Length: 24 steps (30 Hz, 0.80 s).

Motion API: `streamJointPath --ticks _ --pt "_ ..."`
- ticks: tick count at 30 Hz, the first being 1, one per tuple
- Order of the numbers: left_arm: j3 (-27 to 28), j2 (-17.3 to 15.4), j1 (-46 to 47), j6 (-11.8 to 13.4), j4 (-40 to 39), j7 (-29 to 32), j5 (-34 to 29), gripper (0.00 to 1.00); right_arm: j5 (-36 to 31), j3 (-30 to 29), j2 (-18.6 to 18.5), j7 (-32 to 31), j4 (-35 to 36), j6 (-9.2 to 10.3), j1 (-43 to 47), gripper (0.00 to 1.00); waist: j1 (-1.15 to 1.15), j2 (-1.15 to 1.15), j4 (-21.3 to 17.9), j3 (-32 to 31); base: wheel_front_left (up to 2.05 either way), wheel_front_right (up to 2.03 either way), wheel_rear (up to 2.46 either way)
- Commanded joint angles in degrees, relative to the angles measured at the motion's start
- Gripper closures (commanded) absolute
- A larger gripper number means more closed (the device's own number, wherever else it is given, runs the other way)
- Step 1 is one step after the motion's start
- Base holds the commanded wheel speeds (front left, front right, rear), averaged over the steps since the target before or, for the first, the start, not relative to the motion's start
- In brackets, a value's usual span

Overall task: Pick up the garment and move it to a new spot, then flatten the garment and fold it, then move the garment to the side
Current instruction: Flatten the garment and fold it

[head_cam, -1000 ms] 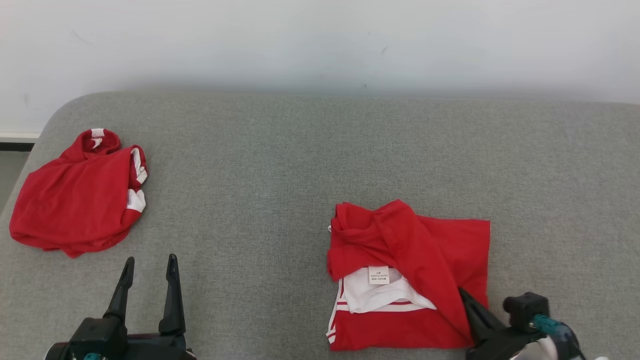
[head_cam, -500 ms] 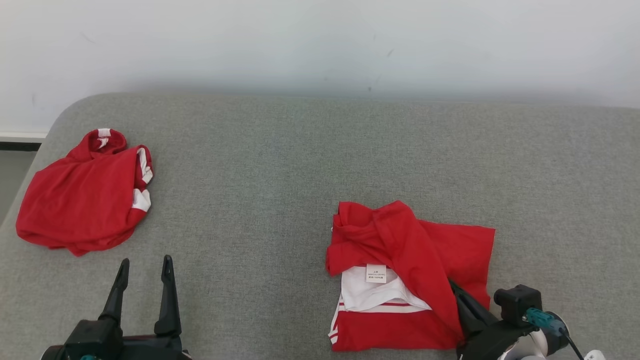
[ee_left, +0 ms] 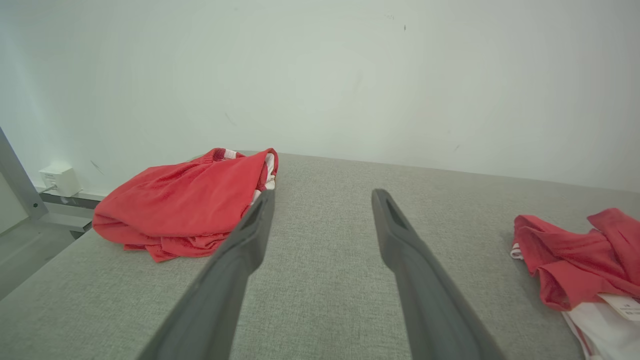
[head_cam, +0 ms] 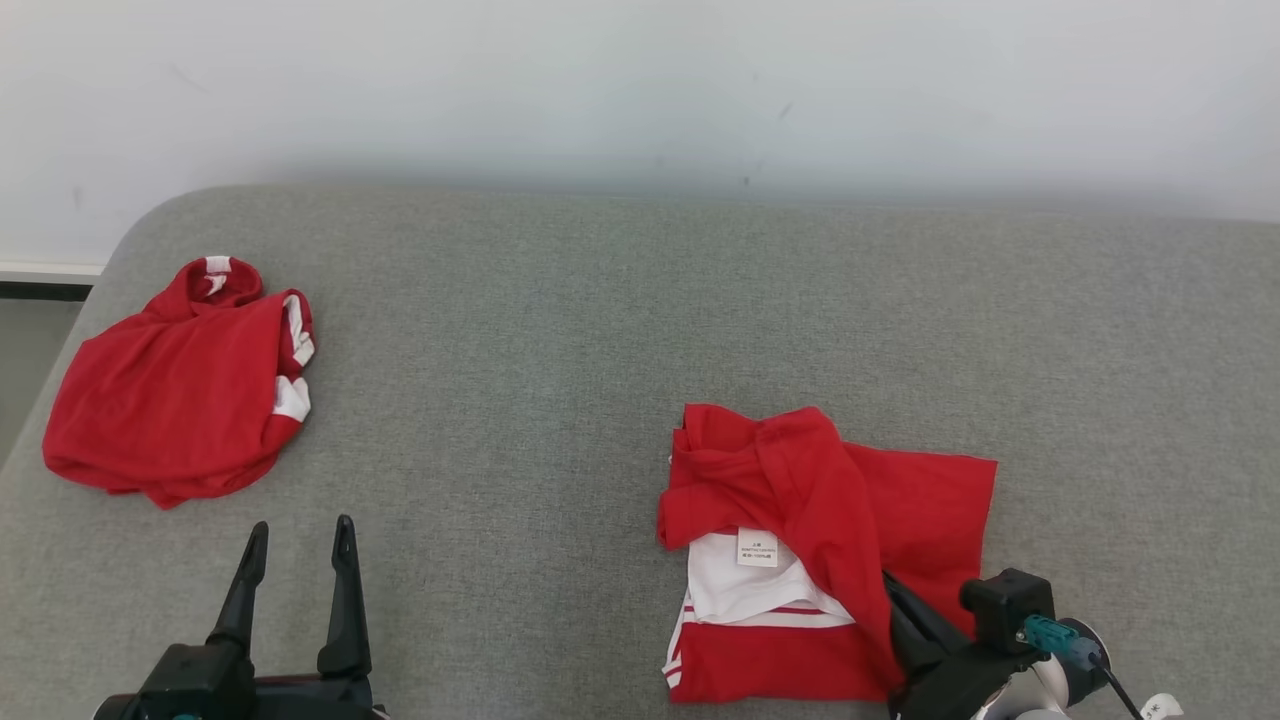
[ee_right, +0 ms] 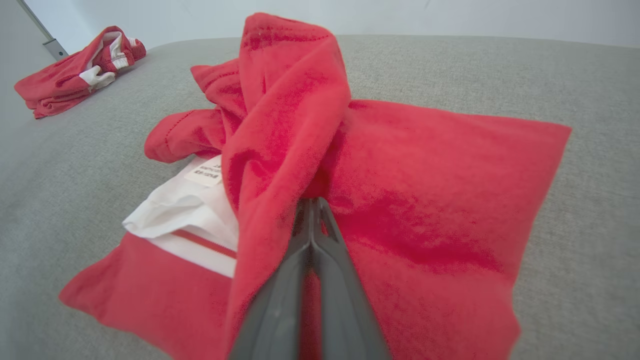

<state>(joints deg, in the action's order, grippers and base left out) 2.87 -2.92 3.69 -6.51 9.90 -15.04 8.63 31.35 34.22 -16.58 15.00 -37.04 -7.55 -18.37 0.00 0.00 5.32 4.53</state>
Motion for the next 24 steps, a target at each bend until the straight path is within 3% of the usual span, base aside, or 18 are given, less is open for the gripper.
streamJointPath --ticks 1,15,20,24 --pt "0.3 0.1 0.4 0.0 0.1 -0.2 -0.3 0.00 0.1 0.7 -0.2 0.2 0.9 0.14 -0.1 1.00 0.00 0.00 0.4 0.0 0.00 0.00 0.00" --pt "0.7 0.1 -0.3 -0.5 0.6 -0.2 0.0 0.00 -0.5 11.3 -1.3 0.1 5.2 0.14 2.5 1.00 0.00 0.00 1.2 -0.5 0.00 0.00 0.00" --pt "0.7 0.1 -0.4 -0.4 0.7 -0.2 -0.2 0.00 0.1 11.8 -0.5 0.1 5.2 0.14 2.2 1.00 0.00 0.00 1.2 -0.7 0.00 0.00 0.00" --pt "0.8 0.1 -0.7 -0.5 0.7 -0.2 -0.4 0.00 -0.1 8.3 -0.4 0.1 7.1 0.14 2.4 1.00 0.00 0.00 1.1 -1.0 0.00 0.00 0.00"
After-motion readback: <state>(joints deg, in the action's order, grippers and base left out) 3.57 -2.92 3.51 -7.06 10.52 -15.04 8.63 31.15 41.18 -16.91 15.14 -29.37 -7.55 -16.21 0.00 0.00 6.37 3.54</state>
